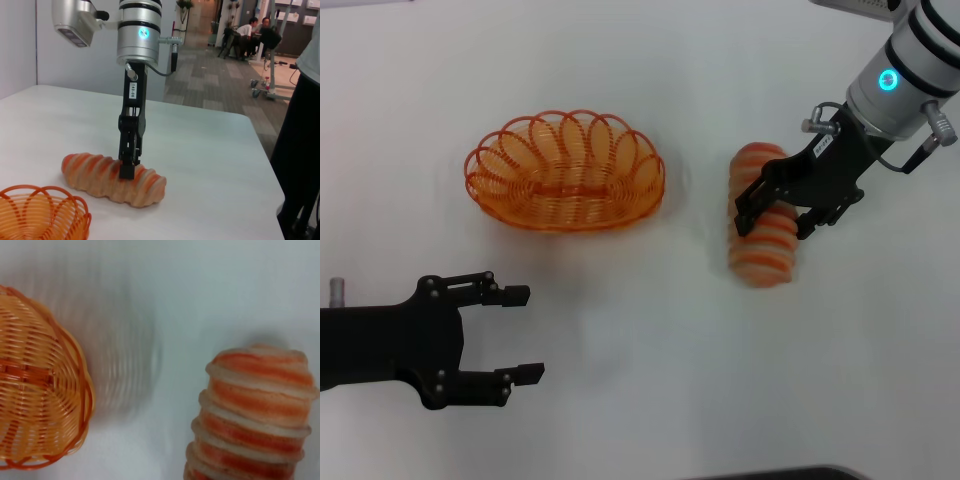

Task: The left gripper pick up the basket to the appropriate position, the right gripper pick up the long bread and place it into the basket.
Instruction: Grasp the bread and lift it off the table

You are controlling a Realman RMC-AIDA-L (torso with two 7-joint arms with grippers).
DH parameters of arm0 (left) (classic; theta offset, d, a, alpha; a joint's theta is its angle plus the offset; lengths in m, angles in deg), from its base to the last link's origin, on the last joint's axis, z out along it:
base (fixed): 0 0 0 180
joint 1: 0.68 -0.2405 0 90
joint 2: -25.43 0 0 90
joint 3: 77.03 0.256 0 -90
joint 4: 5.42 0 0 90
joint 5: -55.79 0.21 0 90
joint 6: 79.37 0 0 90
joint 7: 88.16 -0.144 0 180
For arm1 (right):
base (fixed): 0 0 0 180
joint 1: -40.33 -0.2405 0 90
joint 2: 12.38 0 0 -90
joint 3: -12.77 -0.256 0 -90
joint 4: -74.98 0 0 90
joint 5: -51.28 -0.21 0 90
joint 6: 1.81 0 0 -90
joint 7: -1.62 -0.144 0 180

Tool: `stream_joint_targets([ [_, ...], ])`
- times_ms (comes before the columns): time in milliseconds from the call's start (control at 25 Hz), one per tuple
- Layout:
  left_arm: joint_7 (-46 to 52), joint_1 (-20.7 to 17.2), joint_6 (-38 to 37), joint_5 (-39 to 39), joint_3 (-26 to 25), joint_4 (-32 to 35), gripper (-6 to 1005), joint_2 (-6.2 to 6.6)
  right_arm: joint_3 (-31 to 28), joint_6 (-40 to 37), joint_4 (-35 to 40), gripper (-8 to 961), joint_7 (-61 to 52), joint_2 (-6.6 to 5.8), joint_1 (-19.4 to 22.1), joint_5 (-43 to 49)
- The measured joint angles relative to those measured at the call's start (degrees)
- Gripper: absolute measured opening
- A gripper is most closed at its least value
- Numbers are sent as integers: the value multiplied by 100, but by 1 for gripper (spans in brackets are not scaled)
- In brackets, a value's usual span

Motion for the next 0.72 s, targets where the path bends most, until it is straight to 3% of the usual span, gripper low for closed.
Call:
stream_joint_targets([
  [720,-9,70,171,5,0,-129,795,9,56,346,-186,812,30,67,-14,-6],
])
